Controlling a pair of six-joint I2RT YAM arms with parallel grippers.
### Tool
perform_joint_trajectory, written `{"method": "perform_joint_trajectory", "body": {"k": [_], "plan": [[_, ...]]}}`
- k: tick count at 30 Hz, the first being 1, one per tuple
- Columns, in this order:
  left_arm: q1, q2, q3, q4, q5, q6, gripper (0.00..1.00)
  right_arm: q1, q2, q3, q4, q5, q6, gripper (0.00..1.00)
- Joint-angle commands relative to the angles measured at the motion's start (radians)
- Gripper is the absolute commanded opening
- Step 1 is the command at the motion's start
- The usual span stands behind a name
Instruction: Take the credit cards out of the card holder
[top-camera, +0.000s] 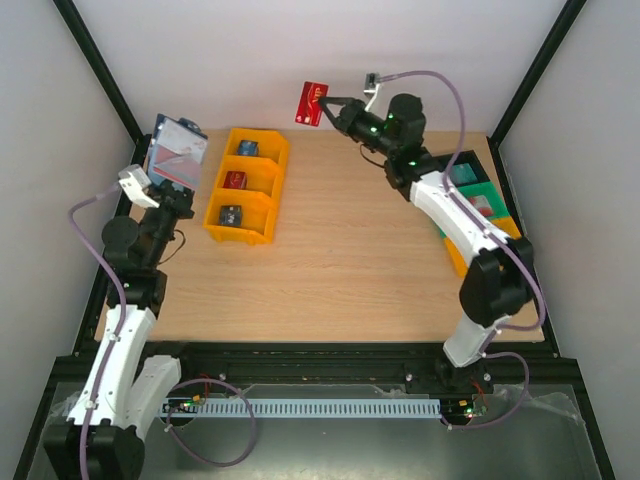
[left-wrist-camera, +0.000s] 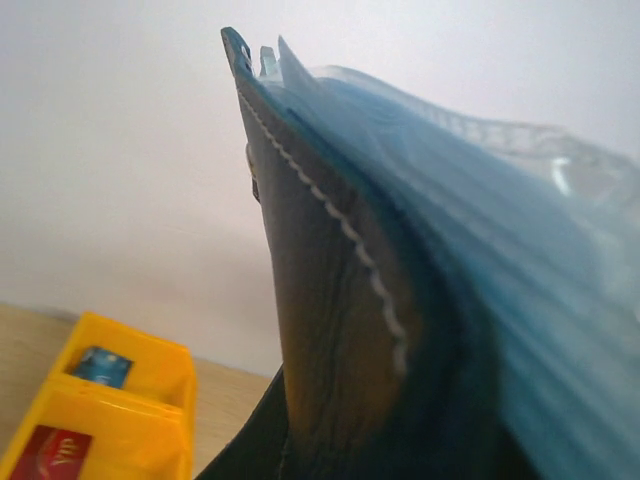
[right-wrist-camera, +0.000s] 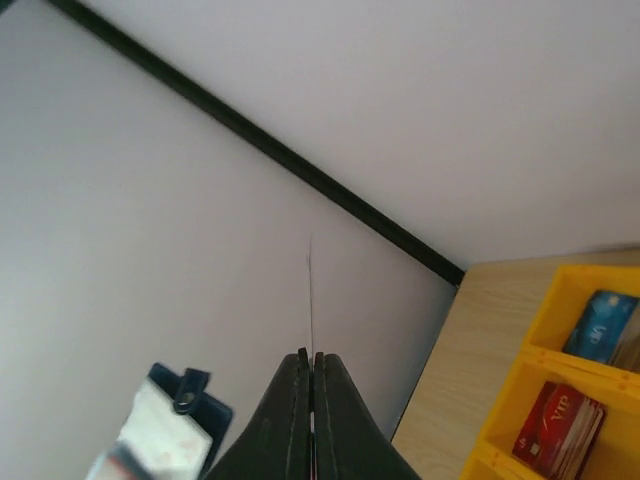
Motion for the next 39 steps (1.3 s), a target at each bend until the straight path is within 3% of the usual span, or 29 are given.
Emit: {"method": "perform_joint_trajectory", "body": {"k": [1,10,19,30,39], "plan": [[0.067,0.056,0.060,-0.014,-0.073,-0.023,0.02,0.055,0.126,0.034,0.133,0.084,0.097,0.02],[0.104,0.186,0.076,0.053,-0.070,-0.012,0.02,0.207,0.510,0.183,0.284,0.106,0.294,0.02],[0.105,0.246,0.076,0.080,-0.072,0.005,0.02,0.234,0.825,0.467,0.223,0.096,0.375,0.02],[0.111,0.255,0.059,0.075,-0.083,0.006,0.02,0.237,1.010,0.672,0.066,0.147,0.331,0.02],[0.122,0.242,0.019,0.068,-0.094,-0.009,0.02,0.265,1.060,0.705,0.056,0.156,0.334,0.02]]}}
